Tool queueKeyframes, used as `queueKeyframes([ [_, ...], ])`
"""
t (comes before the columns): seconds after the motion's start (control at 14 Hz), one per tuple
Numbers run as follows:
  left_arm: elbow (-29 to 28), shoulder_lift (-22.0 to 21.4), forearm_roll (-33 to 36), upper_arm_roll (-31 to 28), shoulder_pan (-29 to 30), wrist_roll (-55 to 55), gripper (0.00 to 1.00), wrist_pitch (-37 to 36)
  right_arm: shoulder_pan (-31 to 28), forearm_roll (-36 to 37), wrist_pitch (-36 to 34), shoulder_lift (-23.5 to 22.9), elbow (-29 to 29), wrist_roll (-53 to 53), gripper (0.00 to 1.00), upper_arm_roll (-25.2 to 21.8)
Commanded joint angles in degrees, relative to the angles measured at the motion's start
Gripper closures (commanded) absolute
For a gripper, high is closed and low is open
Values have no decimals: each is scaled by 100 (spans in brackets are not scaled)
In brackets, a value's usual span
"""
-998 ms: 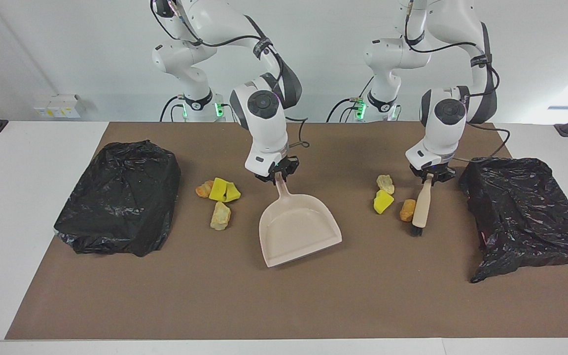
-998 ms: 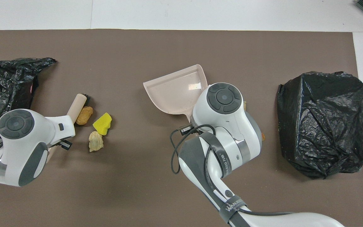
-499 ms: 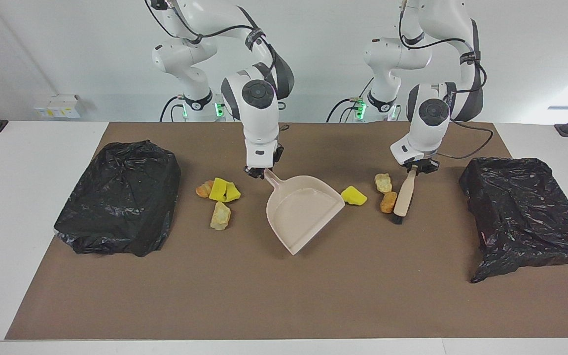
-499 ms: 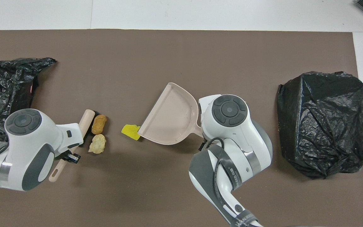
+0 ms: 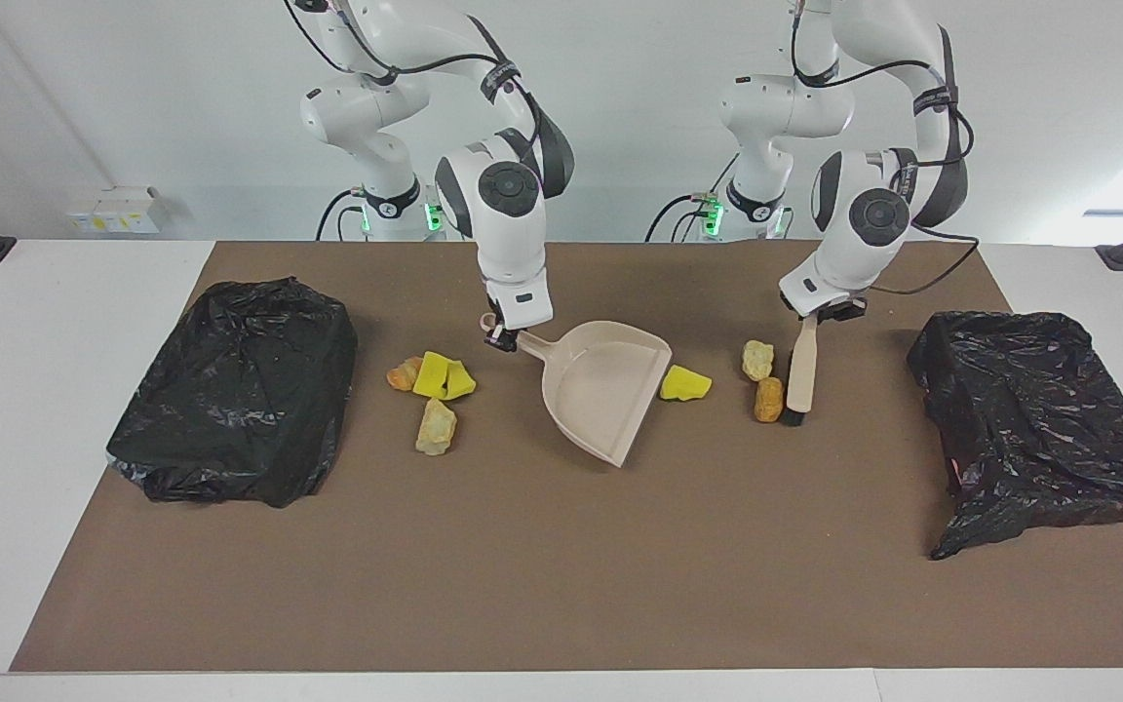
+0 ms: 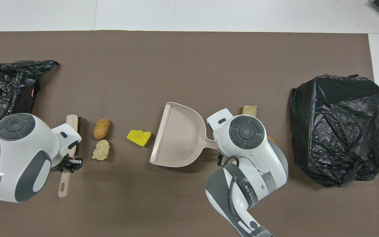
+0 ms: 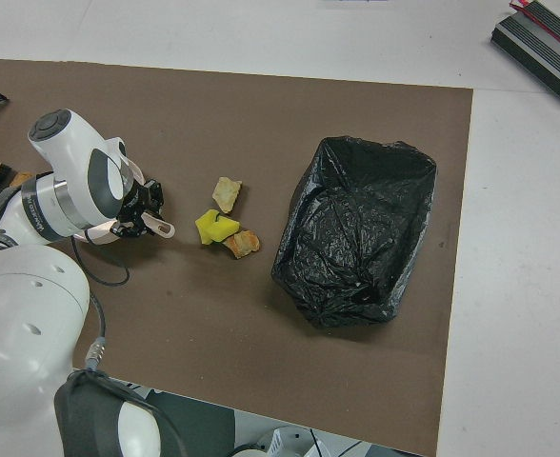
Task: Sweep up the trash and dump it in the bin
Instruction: 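Sweep the nuggets into the dustpan with the left gripper's brush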
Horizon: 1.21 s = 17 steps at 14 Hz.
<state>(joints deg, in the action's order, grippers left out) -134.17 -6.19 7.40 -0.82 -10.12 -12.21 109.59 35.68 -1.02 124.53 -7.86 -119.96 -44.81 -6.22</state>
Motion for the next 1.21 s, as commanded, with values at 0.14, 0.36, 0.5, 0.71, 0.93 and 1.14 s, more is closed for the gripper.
queueKeyframes([
  [0.14, -680, -531, -185, 11, -199, -212, 100, 299, 403, 548, 150, 136, -221, 601, 100, 33],
  [0.36, -672, -383, -774, 3, -796, -316, 100, 658, 580, 1253, 107, 118, -221, 1089, 100, 51],
  [0.5, -637, -348, -967, 11, -1026, -614, 100, 765, 589, 1263, 98, 127, -221, 1089, 100, 42],
  [0.71, -584, 3, -1731, 3, -1798, -1009, 100, 1317, 580, 1263, 89, 127, -221, 1106, 100, 51],
  [0.93, -391, 92, -2249, 12, -2571, -1415, 100, 1582, 580, 1263, 80, 127, -221, 1142, 100, 51],
  [1.14, -242, 92, -2498, 20, -3213, -1372, 100, 1609, 572, 1263, 80, 126, -221, 1159, 100, 51],
])
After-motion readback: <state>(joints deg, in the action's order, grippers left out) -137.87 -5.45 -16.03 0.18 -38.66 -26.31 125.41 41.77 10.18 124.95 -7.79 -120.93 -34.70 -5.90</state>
